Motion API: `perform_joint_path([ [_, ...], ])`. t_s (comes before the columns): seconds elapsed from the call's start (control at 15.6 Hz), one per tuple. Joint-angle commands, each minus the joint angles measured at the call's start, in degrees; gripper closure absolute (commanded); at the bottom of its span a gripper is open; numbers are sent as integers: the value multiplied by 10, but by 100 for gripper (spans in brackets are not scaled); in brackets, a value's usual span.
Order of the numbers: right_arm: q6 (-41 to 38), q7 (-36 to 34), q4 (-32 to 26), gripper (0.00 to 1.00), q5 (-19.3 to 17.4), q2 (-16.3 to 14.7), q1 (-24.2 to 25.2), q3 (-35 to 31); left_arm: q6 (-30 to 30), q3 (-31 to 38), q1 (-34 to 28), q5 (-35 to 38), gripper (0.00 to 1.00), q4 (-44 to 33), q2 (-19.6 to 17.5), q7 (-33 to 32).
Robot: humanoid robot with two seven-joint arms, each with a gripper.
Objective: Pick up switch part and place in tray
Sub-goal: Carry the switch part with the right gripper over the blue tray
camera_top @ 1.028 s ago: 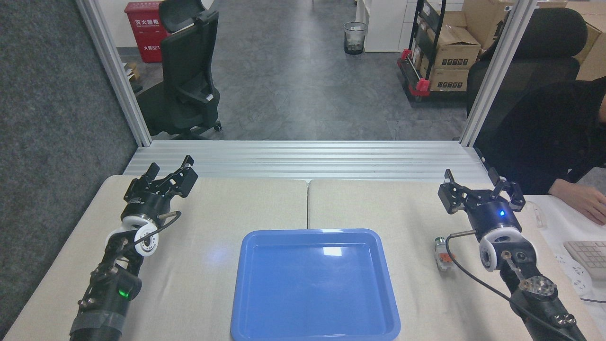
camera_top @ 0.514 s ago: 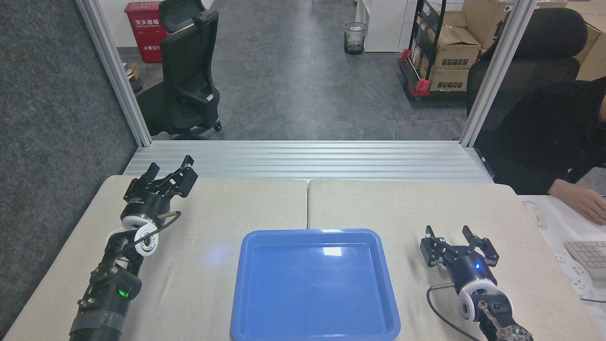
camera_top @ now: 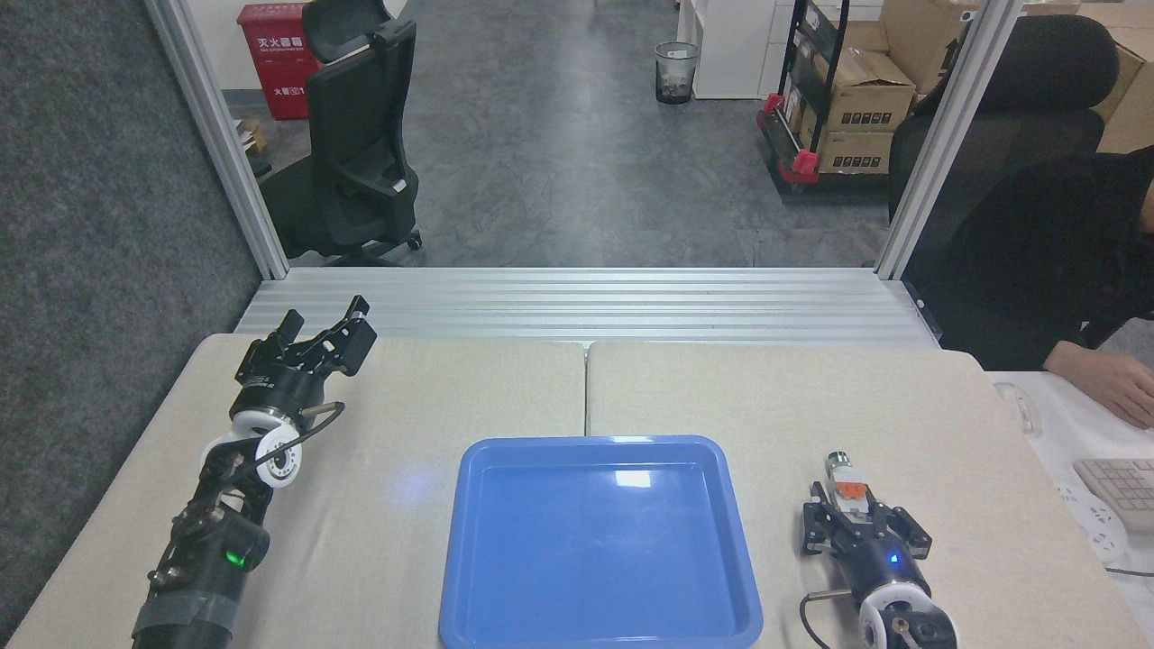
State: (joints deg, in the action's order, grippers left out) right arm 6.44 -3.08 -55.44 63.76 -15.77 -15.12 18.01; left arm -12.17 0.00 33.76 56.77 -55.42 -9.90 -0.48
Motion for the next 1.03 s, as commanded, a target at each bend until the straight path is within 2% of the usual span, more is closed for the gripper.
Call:
perform_joint_path([
  [0.0,28,4,-58,100,-6,39,8,-29,0,-13,0,0,0,0,0,0],
  [0.13,34,17,-133,100,-6,41,2,-67,0,-13,0,0,0,0,0,0],
  [0.26,33,35,-272,100,-7,55,0,-66,0,-13,0,0,0,0,0,0],
  [0.39,32,61,-386,100,3,118,-5,-20,0,-13,0,0,0,0,1,0],
  [0.45,32,63,-413,100,19,151,-14,35,0,-13,0,0,0,0,0,0],
  [0.64,42,89,-416,100,117,183,-14,184,0,-13,0,0,0,0,0,0],
  [0.71,77,119,-407,100,130,203,-9,232,0,-13,0,0,0,0,0,0],
  [0.83,165,156,-375,100,134,207,7,335,0,-13,0,0,0,0,0,0],
  [0.96,176,166,-333,100,145,204,45,352,0,-13,0,0,0,0,1,0],
])
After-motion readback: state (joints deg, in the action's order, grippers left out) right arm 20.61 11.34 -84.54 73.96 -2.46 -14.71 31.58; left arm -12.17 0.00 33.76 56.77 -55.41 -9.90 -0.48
